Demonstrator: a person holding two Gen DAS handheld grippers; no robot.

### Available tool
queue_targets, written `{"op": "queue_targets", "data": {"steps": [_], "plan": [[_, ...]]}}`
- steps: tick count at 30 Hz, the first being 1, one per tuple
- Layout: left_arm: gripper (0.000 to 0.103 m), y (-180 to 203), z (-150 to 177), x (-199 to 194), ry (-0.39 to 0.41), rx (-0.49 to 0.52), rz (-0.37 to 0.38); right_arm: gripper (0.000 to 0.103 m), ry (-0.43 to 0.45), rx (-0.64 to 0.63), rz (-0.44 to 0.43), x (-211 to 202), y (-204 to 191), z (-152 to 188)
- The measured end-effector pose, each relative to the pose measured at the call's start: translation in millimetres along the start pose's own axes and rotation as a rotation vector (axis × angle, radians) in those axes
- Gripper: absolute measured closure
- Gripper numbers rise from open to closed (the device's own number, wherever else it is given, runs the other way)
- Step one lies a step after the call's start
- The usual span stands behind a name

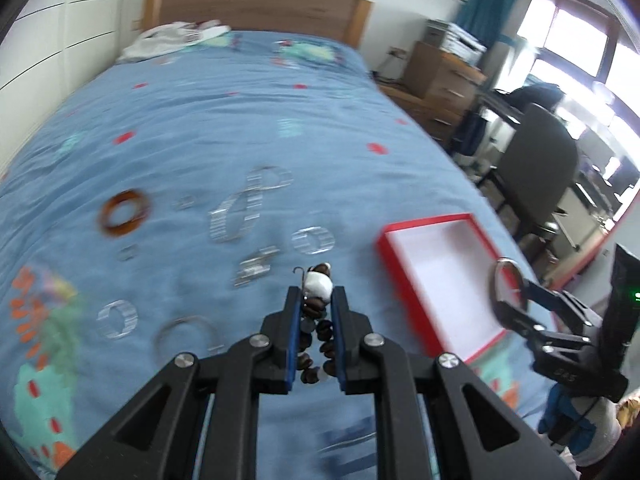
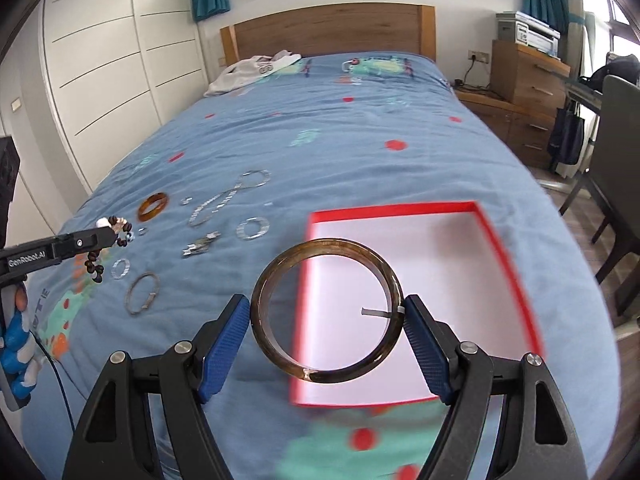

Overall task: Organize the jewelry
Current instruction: 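Carry the beaded bracelet and tortoiseshell bangle into the red box with both tools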

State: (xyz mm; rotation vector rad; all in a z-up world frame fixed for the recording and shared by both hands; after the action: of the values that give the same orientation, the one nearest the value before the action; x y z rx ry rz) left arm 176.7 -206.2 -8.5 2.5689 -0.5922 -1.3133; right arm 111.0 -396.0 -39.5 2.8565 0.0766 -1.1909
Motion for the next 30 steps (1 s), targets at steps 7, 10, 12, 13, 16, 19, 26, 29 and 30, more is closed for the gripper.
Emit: {"op": "queue_targets", "data": {"steps": [7, 10, 12, 13, 16, 19, 26, 29, 30], "plan": [[0.089, 100, -5, 57, -0.057, 0.062, 0.085, 0.026, -0.026, -0.035, -0.036, 20, 62, -5], [0.089, 127, 0, 83, -0.091, 0.076, 0.107, 0.026, -0.045, -0.051, -0.069, 36, 78, -2], [0.089, 143, 5, 103, -0.116, 0.092, 0.109, 0.026, -0.062, -0.063, -0.094, 48, 88, 2], [0.089, 149, 8, 112, -0.131, 0.096, 0.108, 0.026, -0.069, -0.068, -0.108, 54, 90, 5], [0.089, 158, 19, 141, -0.17, 0.104, 0.091, 0.026, -0.095, -0.086, -0.145, 70, 97, 14], [0.089, 154, 26, 167, -0.193, 0.109, 0.066, 0.026, -0.116, -0.102, -0.16, 84, 102, 20], [0.089, 131, 31, 200, -0.203, 0.103, 0.008, 0.025, -0.151, -0.142, -0.152, 102, 100, 34], [0.089, 128, 31, 203, -0.195, 0.123, 0.007, 0.025, -0.157, -0.19, -0.12, 105, 95, 38], [0.089, 128, 32, 204, -0.193, 0.131, 0.005, 0.025, -0.161, -0.208, -0.108, 106, 94, 39]]}}
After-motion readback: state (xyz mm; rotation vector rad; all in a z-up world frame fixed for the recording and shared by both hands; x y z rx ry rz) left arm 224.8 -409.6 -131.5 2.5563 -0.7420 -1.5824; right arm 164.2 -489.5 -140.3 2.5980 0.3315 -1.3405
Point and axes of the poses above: each gripper's, at about its wrist camera, not at the fingertips, and x roughly the way its jaws point, y to its right, z to its underside, the point moved 7 cm from there along x, roughly the way its jaws point, and after that the axes turned 10 degrees about -x, right-handed, at the moved point
